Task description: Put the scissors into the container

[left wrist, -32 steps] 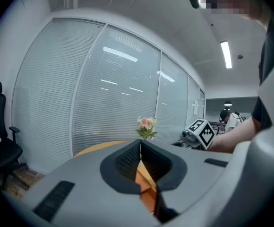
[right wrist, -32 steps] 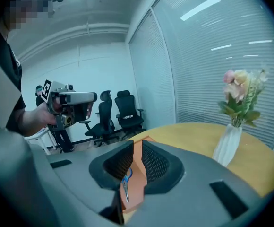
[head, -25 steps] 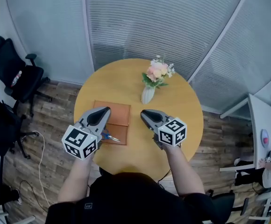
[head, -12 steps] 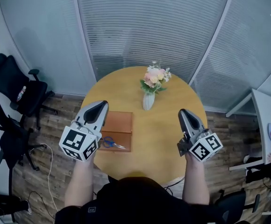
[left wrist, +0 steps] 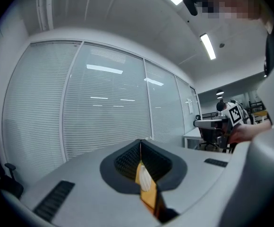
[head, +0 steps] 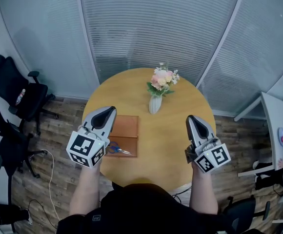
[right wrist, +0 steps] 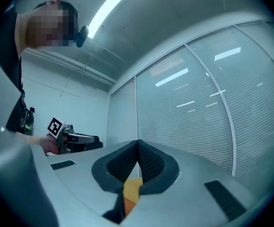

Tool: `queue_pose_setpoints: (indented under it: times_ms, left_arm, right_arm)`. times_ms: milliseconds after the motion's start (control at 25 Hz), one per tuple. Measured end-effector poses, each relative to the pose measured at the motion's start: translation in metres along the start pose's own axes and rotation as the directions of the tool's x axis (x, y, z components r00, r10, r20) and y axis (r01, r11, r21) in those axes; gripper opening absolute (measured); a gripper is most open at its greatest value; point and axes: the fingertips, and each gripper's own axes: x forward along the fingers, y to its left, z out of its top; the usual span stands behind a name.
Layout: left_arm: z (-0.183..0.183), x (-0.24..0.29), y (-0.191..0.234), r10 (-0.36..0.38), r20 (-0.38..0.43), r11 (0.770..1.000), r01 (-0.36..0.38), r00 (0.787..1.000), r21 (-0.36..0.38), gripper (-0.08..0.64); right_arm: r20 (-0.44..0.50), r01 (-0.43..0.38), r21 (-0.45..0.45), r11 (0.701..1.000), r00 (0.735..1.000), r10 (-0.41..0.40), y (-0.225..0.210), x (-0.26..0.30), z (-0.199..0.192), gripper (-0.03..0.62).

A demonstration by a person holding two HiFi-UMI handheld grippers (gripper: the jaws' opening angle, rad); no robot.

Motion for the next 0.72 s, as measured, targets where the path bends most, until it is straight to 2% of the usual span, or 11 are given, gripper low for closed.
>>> queue_pose_setpoints:
  times_ms: [200,520,720]
  left_arm:
    - [-0.020,-0.007,0.001,0.003,-0.029,0.999,-0.004,1.000,-0.033,0.014]
    - [-0.024,-0.014,0.009,0.016,-0.028,0.999,-0.017,0.999,-0.045,0.014]
    - [-0.025,-0.010,0.008,0.006,-0.025,0.999,-0.007,1.000,-0.052,0.014]
  right_arm:
    - [-0.060,-0.045,-0.001,0.999,0.997,0.045,0.023,0.010,-0.024,0.035]
    - [-0.093,-0.090,-0.013,0.996,0.992,0.088,0.042,0.020,-0.031,0.034]
    - [-0.111,-0.110,0.015,0.994,0.988,0.111,0.050,0.022,-0.041,0.034]
